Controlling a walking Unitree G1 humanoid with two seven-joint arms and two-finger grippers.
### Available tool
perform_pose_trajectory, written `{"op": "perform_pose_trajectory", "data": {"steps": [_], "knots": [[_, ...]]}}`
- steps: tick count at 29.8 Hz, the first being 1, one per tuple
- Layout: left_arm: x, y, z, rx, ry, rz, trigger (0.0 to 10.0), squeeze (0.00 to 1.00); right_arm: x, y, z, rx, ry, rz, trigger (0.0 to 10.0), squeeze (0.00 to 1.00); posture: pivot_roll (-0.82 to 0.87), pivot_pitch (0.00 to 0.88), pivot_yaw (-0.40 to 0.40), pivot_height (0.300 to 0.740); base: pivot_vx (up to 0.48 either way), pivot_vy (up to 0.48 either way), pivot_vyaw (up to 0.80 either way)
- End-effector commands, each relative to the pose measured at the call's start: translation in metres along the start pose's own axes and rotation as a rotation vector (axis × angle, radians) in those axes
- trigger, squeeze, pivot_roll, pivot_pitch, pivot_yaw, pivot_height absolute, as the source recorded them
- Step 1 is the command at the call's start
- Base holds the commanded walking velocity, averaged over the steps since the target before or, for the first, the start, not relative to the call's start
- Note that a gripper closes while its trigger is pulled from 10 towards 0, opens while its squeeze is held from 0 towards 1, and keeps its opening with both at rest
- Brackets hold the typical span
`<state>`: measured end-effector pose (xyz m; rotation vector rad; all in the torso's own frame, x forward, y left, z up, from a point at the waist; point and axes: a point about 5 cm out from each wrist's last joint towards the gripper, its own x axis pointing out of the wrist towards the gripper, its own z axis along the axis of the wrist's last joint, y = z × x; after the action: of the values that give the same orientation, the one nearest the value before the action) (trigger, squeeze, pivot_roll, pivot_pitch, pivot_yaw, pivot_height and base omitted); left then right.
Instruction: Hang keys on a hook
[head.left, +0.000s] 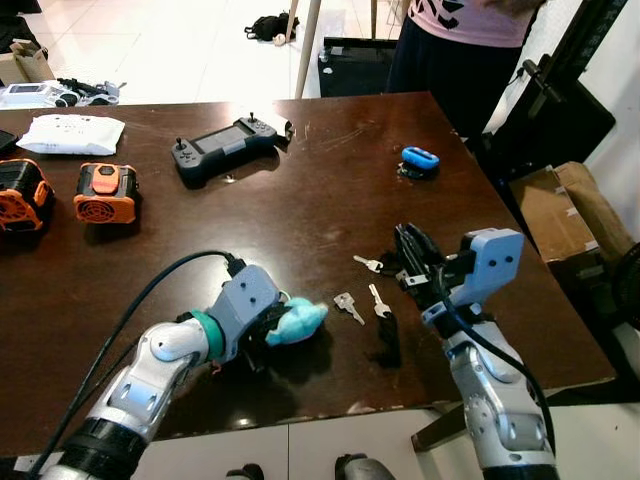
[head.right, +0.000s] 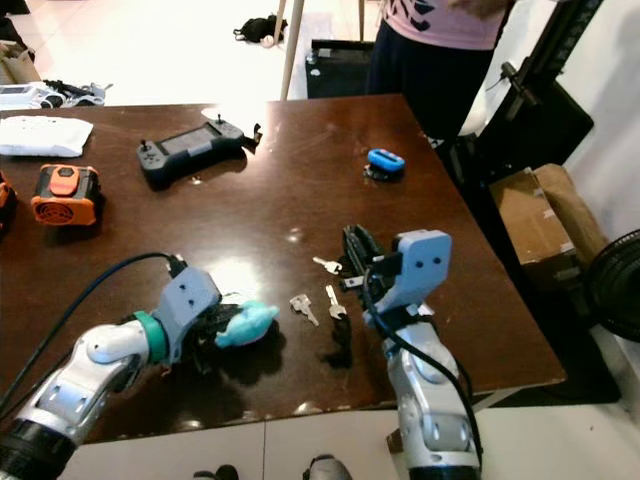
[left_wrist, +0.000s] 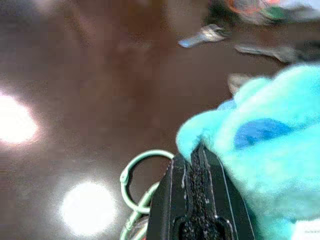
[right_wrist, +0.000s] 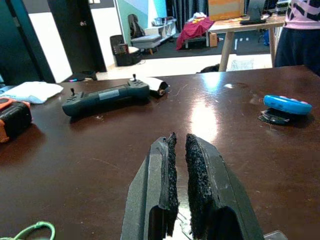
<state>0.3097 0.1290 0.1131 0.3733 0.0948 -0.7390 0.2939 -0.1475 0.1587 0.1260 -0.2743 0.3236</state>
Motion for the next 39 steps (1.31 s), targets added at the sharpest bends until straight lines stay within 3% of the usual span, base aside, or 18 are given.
{"op": "perform_pose_trajectory", "data": {"steps": [1, 4, 5, 6, 7, 8, 9, 10, 11, 14, 19, 24, 30, 36, 39], "knots": [[0.0, 0.002, -0.006, -0.027, 0.025, 0.043, 0.0, 0.0, 0.0, 0.0, -0.001, -0.002, 0.004, -0.005, 10.0, 0.0, -0.22, 0.128, 0.028, 0.74, 0.0, 0.0, 0.0], [0.003, 0.008, 0.008, -0.034, -0.049, 0.093, 0.0, 0.0, 0.001, 0.0, -0.001, -0.001, 0.003, -0.003, 10.0, 0.0, -0.22, 0.128, 0.028, 0.74, 0.0, 0.0, 0.0], [0.006, 0.013, 0.027, -0.042, -0.141, 0.144, 0.0, 0.0, 0.002, 0.001, -0.001, 0.0, 0.001, -0.002, 10.0, 0.0, -0.22, 0.127, 0.029, 0.74, 0.0, 0.0, 0.0], [0.006, 0.013, 0.027, -0.042, -0.141, 0.144, 0.0, 0.0, 0.002, 0.001, -0.001, 0.0, 0.001, -0.002, 10.0, 0.0, -0.22, 0.127, 0.029, 0.74, 0.0, 0.0, 0.0], [0.008, 0.018, 0.049, -0.047, -0.238, 0.189, 9.3, 0.0, 0.003, 0.002, -0.001, 0.004, -0.002, 0.001, 10.0, 0.0, -0.22, 0.126, 0.03, 0.74, 0.0, 0.0, 0.0], [0.008, 0.018, 0.049, -0.047, -0.238, 0.189, 9.3, 0.0, 0.003, 0.002, -0.001, 0.004, -0.002, 0.001, 10.0, 0.0, -0.22, 0.126, 0.03, 0.74, 0.0, 0.0, 0.0], [0.008, 0.019, 0.069, -0.04, -0.324, 0.212, 10.0, 0.0, 0.005, 0.006, -0.001, 0.011, -0.006, 0.008, 10.0, 0.0, -0.22, 0.126, 0.032, 0.74, 0.0, 0.0, 0.0], [0.008, 0.019, 0.069, -0.04, -0.324, 0.212, 10.0, 0.0, 0.005, 0.006, -0.001, 0.011, -0.006, 0.008, 10.0, 0.0, -0.22, 0.126, 0.032, 0.74, 0.0, 0.0, 0.0], [0.008, 0.02, 0.085, -0.003, -0.39, 0.254, 10.0, 0.0, 0.007, 0.01, -0.001, 0.019, -0.011, 0.017, 10.0, 0.0, -0.22, 0.125, 0.034, 0.74, 0.0, 0.0, 0.0], [0.007, 0.02, 0.102, 0.058, -0.465, 0.32, 10.0, 0.0, 0.012, 0.018, -0.001, 0.033, -0.021, 0.03, 10.0, 0.0, -0.23, 0.123, 0.039, 0.74, 0.0, 0.0, 0.0], [0.005, 0.022, 0.119, 0.054, -0.541, 0.433, 10.0, 0.0, 0.019, 0.026, 0.0, 0.049, -0.037, 0.046, 10.0, 0.0, -0.22, 0.118, 0.037, 0.74, 0.0, 0.0, 0.0], [0.002, 0.029, 0.116, 0.044, -0.536, 0.497, 10.0, 0.0, 0.019, 0.027, -0.001, 0.05, -0.033, 0.056, 10.0, 0.0, -0.22, 0.114, 0.033, 0.74, 0.0, 0.0, 0.0], [0.005, 0.024, 0.089, 0.124, -0.419, 0.448, 10.0, 0.0, 0.018, 0.025, -0.004, 0.047, -0.024, 0.054, 10.0, 0.0, -0.21, 0.106, 0.027, 0.74, 0.0, 0.0, 0.0], [0.004, 0.014, 0.062, -0.111, -0.342, 0.379, 10.0, 0.0, 0.015, 0.02, -0.006, 0.029, -0.017, 0.031, 10.0, 0.0, -0.22, 0.104, 0.021, 0.74, 0.0, 0.0, 0.0], [0.003, 0.013, 0.06, -0.136, -0.34, 0.377, 10.0, 0.0, 0.014, 0.019, -0.006, 0.026, -0.017, 0.025, 10.0, 0.0, -0.22, 0.104, 0.021, 0.74, 0.0, 0.0, 0.0]]}}
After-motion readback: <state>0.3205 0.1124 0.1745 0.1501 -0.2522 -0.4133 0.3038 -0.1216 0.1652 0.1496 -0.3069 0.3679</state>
